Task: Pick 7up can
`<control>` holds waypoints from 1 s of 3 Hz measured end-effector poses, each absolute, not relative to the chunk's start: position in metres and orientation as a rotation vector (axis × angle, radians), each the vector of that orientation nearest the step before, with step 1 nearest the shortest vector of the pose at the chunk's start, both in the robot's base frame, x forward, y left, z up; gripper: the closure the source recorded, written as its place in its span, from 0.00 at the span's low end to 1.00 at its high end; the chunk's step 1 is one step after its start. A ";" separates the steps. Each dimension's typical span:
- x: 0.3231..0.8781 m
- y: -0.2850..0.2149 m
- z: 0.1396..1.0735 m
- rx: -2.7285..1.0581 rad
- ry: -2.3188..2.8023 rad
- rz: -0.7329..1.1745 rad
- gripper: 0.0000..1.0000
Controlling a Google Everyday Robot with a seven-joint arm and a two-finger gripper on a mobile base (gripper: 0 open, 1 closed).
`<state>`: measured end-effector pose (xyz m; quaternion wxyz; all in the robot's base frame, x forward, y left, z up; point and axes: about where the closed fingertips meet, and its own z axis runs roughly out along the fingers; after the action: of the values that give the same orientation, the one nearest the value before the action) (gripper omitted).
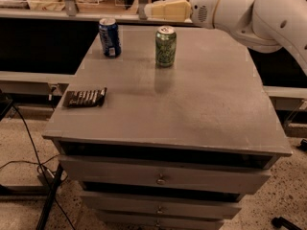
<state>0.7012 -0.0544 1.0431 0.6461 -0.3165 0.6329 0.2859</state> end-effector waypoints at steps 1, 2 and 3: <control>0.712 -0.065 1.031 -0.736 1.455 0.624 0.00; 0.722 -0.065 0.992 -0.724 1.485 0.632 0.00; 0.726 -0.059 0.970 -0.723 1.508 0.645 0.00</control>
Offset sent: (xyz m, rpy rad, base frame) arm 0.0286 -0.0233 -0.0765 -0.0293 0.0454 -0.0353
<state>0.7260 -0.0590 0.9703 0.6247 -0.3152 0.6569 0.2809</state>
